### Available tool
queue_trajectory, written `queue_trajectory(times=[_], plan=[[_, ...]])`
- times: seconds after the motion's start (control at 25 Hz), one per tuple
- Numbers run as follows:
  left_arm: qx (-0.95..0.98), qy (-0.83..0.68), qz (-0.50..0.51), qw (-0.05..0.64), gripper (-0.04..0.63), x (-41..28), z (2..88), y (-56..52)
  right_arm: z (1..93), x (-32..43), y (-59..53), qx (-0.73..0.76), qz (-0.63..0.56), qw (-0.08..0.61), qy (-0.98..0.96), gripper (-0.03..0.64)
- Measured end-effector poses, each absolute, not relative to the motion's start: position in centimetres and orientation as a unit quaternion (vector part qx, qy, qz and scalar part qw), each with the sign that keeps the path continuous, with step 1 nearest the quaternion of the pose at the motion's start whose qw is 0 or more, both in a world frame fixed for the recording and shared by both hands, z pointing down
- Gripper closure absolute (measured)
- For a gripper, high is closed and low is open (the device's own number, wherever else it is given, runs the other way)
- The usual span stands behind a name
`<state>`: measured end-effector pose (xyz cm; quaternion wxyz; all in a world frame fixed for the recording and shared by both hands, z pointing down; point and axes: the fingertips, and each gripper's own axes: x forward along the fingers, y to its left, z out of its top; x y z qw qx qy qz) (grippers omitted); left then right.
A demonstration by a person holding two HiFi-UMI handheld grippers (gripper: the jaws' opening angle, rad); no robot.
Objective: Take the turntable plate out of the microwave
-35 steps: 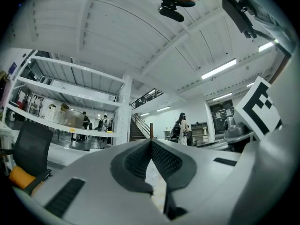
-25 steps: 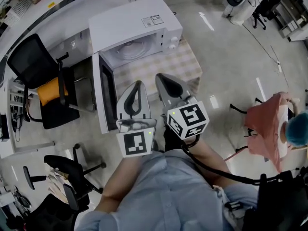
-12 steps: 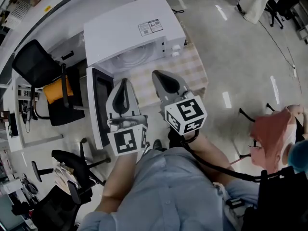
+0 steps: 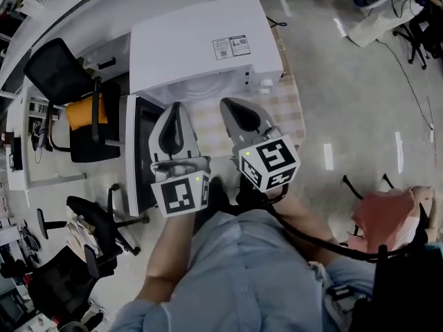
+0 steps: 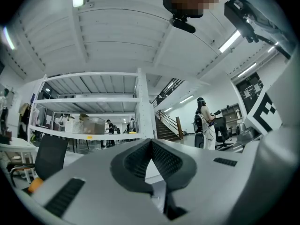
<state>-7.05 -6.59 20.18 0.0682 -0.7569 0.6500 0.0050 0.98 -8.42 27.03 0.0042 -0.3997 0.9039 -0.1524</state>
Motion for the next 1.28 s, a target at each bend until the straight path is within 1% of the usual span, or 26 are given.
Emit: queue_trajectory(times=[0.32, 0.56, 1.04, 1.28], plan=[[-0.735, 0.674, 0.014, 0.073, 0.588, -9.2, 21.8, -8.6, 29.6, -0.7, -10.5, -0.374, -0.158, -0.010, 0.914, 0.615], [-0.740, 0.670, 0.015, 0.063, 0.588, -10.1, 24.7, -10.4, 32.3, -1.7, -12.2, -0.375, -0.160, -0.022, 0.913, 0.615], [-0.753, 0.657, 0.016, 0.038, 0.588, -12.2, 33.3, -14.5, 42.4, -3.1, -14.4, -0.394, -0.198, -0.073, 0.894, 0.615], [-0.754, 0.656, 0.008, 0.017, 0.588, -12.8, 36.9, -15.8, 47.6, -3.8, -14.7, -0.393, -0.256, -0.085, 0.879, 0.615]])
